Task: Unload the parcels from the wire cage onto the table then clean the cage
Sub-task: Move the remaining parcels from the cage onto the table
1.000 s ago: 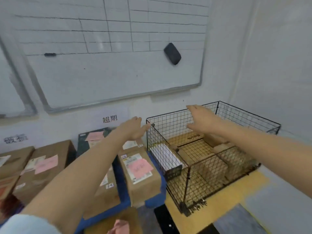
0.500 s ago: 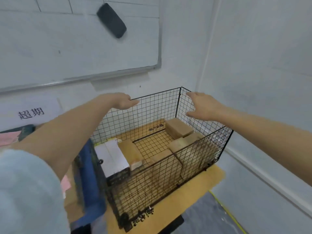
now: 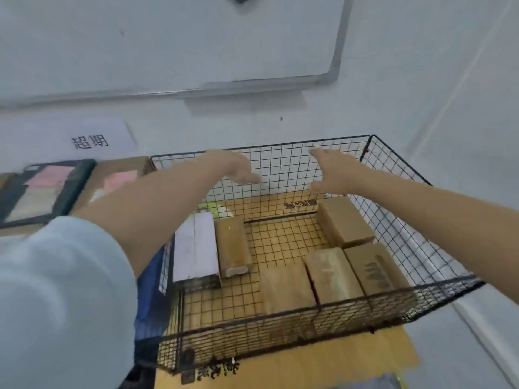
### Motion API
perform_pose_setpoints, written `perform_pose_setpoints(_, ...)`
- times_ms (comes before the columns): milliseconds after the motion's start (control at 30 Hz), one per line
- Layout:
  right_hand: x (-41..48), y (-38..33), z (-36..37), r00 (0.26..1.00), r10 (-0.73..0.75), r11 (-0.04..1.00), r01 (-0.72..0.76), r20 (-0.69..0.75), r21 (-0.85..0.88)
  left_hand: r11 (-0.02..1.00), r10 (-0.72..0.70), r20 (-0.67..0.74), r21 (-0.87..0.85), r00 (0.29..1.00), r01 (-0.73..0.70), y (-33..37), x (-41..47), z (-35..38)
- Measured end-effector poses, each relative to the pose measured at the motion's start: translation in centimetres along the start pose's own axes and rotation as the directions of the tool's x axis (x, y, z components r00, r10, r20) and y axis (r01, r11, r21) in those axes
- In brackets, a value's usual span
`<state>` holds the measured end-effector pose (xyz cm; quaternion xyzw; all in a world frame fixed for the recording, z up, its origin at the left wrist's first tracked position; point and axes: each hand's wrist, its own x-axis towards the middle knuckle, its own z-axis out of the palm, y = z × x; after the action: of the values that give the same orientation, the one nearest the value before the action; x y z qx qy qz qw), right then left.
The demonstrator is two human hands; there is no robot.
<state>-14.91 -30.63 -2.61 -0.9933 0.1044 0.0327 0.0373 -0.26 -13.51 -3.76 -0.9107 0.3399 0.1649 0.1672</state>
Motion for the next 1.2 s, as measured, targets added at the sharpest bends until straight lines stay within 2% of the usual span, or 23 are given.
perform_pose_setpoints(133,4.5,-2.6,3.7,0.98,-0.172,0.985,0.173,0.103,-0.002,0.985,-0.139,0.091,-0.089,0.986,0.147,-1.3,-0.2,3.9)
perform_pose_setpoints(300,8.5,-7.9,9.1,0.896,-0.379,0.925,0.373,0.231,0.072,0.927,-0.29,0.24,-0.171,0.926,0.334,-3.4,-0.8,8.8)
perform_pose_setpoints(500,9.9,-12.2,14.5,0.807,-0.491,0.87,0.471,0.328,0.142,0.904,-0.377,0.34,-0.068,0.861,0.423,-5.1,-0.7,13.8)
perform_pose_setpoints(633,10.6,-14.2,16.1,0.783,-0.508,0.86,0.437,0.36,0.262,0.882,-0.464,0.37,0.105,0.805,0.46,-4.1,-1.2,14.8)
perform_pose_setpoints(800,11.2,-14.9,16.5,0.77,-0.489,0.872,0.429,0.41,0.236,0.879,-0.477,0.406,0.234,0.779,0.416,-2.3,-0.8,16.4)
perform_pose_setpoints(900,11.2,-14.8,17.1,0.746,-0.51,0.858,0.479,0.427,0.187,0.895,-0.436,0.484,0.14,0.759,0.424,-2.2,-0.8,16.0)
perform_pose_setpoints(1067,11.2,-14.7,17.8,0.766,-0.471,0.881,0.383,0.437,0.279,0.941,-0.256,0.559,-0.042,0.789,0.336,-2.1,-1.0,13.9)
perform_pose_setpoints(1133,11.2,-14.7,18.1,0.776,-0.44,0.891,0.315,0.451,0.327,0.92,-0.246,0.545,-0.128,0.801,0.369,-1.9,-1.1,13.4)
perform_pose_setpoints(1200,11.4,-14.7,18.1,0.792,-0.399,0.892,0.217,0.462,0.398,0.85,-0.252,0.543,-0.271,0.801,0.452,-1.9,-1.1,12.9)
